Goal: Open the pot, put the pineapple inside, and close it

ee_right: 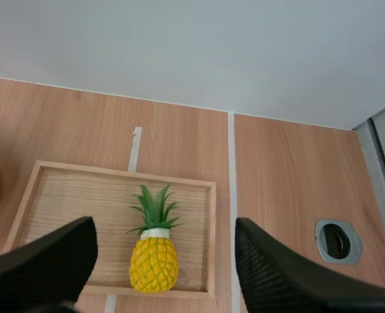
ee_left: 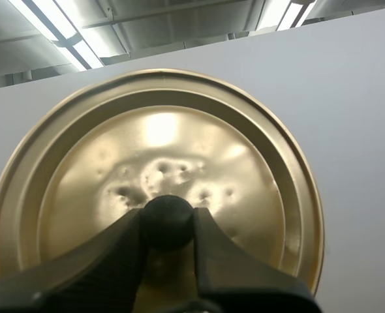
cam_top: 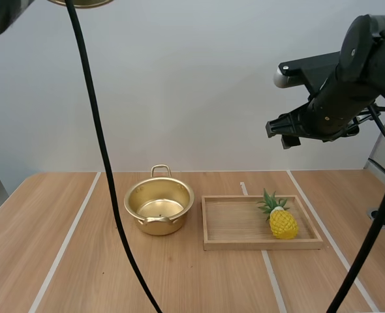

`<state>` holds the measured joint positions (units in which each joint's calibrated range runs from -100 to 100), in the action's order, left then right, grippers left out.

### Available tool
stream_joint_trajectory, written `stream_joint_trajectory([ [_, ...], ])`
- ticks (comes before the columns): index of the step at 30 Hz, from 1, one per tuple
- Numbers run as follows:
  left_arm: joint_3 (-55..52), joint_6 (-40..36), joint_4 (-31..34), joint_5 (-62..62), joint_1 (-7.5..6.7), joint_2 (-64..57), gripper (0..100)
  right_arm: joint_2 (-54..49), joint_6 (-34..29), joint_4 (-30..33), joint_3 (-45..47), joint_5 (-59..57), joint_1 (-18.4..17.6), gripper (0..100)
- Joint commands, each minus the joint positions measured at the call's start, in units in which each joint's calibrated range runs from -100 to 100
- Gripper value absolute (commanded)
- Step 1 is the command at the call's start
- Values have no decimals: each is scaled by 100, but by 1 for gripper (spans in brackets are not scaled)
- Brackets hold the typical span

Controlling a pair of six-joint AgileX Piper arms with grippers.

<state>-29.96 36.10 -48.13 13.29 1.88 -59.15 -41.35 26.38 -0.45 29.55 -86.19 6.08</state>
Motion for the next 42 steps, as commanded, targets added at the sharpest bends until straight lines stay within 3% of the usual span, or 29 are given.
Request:
stream_joint_trajectory([
  [1, 52, -25, -40, -172, -11, -44, 0, 214, 122, 0, 40, 33, 23, 100],
  [6, 52, -25, -40, -172, -11, -44, 0, 632, 125, -11, 346, 126, 23, 100],
  [17, 52, -25, -40, -172, -11, -44, 0, 1304, 278, 12, 1130, 1465, 23, 100],
  [42, 52, -25, -40, -172, -11, -44, 0, 2986, 382, 12, 1246, 2154, 23, 100],
])
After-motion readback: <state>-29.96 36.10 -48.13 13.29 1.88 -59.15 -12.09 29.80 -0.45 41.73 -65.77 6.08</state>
